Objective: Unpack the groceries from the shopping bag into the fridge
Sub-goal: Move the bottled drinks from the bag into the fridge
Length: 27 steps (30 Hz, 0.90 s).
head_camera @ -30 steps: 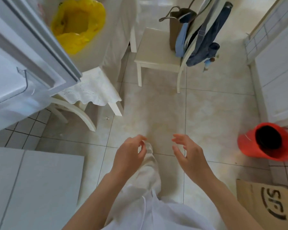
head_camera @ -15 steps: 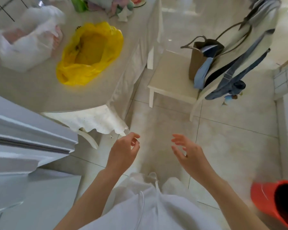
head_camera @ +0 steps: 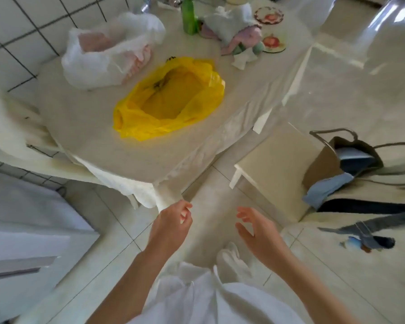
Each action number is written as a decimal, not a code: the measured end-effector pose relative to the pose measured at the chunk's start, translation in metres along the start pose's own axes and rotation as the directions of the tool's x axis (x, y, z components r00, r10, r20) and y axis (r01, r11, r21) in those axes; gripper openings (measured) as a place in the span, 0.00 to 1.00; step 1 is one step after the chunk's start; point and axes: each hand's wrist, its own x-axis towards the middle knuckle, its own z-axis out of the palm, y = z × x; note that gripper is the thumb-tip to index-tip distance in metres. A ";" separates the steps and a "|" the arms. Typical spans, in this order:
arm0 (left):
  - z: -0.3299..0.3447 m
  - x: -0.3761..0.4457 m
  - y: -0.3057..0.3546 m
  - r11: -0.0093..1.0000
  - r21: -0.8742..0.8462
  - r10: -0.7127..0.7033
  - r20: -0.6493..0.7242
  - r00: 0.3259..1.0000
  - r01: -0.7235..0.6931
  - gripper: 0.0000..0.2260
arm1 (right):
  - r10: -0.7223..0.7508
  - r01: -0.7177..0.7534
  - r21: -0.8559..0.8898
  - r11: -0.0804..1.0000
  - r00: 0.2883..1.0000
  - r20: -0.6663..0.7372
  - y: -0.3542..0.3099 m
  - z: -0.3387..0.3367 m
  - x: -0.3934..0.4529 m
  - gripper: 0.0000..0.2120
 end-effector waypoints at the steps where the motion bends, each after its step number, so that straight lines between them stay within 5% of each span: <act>1: 0.001 0.006 0.008 0.999 -0.011 -0.036 -0.027 0.999 0.036 0.08 | -0.036 0.037 -0.021 0.999 0.999 0.032 0.001 -0.010 0.014 0.18; 8: -0.007 0.049 0.037 0.969 -0.146 -0.227 -0.224 0.948 0.198 0.07 | -0.290 0.302 -0.070 0.951 0.946 0.144 -0.009 -0.061 0.122 0.17; 15: -0.054 0.116 0.025 0.950 -0.235 -0.280 -0.353 0.893 0.205 0.11 | -0.477 0.484 -0.045 0.874 0.871 0.114 -0.061 -0.074 0.237 0.16; 27: -0.146 0.278 0.001 0.953 -0.282 -0.251 -0.518 0.817 0.114 0.12 | -0.561 0.589 -0.092 0.803 0.799 0.215 -0.183 -0.043 0.378 0.15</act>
